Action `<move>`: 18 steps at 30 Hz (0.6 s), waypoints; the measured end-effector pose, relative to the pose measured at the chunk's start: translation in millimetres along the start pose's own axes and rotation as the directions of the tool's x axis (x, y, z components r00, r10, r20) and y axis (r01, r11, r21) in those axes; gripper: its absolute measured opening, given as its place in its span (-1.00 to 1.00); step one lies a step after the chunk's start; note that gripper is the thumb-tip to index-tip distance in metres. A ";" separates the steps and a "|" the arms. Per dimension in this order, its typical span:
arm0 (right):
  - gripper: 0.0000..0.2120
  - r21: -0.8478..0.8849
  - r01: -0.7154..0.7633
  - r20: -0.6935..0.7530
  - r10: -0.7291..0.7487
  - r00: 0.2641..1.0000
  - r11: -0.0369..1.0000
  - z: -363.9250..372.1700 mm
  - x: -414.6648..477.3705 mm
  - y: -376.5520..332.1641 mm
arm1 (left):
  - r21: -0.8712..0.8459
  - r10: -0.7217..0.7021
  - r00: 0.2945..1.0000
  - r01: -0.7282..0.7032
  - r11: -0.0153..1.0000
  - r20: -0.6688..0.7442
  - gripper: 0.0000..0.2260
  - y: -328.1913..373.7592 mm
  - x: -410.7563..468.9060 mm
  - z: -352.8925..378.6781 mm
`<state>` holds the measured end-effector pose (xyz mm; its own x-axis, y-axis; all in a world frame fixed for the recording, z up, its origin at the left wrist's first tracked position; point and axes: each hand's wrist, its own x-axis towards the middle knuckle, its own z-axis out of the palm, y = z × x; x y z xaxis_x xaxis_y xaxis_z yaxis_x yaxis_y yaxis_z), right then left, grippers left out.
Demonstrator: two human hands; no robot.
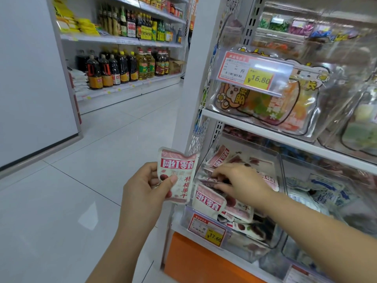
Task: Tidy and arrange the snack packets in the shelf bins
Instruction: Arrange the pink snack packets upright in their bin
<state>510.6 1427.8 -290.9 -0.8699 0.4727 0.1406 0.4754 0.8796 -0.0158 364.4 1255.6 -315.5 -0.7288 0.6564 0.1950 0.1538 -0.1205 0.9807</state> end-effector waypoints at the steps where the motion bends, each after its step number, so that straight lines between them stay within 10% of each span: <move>1: -0.84 0.052 0.020 -0.087 -0.015 0.996 0.998 -0.4 -5.0 -2.8 | -0.012 -0.002 1.000 0.002 1.000 0.004 -0.83 0.5 0.1 0.8; 4: -0.98 0.036 0.133 -0.268 -0.118 0.956 0.990 -1.5 -16.4 -15.4 | -0.023 -0.003 1.000 0.003 1.000 0.017 -0.85 1.2 0.0 2.9; 10: -0.64 -0.189 -0.030 0.060 0.042 0.997 0.981 -0.3 -16.1 -29.3 | 0.000 0.008 1.000 -0.008 1.000 0.004 -0.84 2.7 -1.2 4.7; 18: -0.82 0.366 -0.142 0.036 0.139 0.990 0.920 -42.5 -32.7 -23.9 | -0.016 0.031 0.999 -0.031 0.999 0.017 -0.88 5.5 -5.4 3.9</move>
<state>533.3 1389.1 -253.0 -0.7995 0.5920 0.1015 0.5133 0.7612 -0.3964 371.7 1254.3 -311.2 -0.7120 0.6649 0.2255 0.1658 -0.1529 0.9742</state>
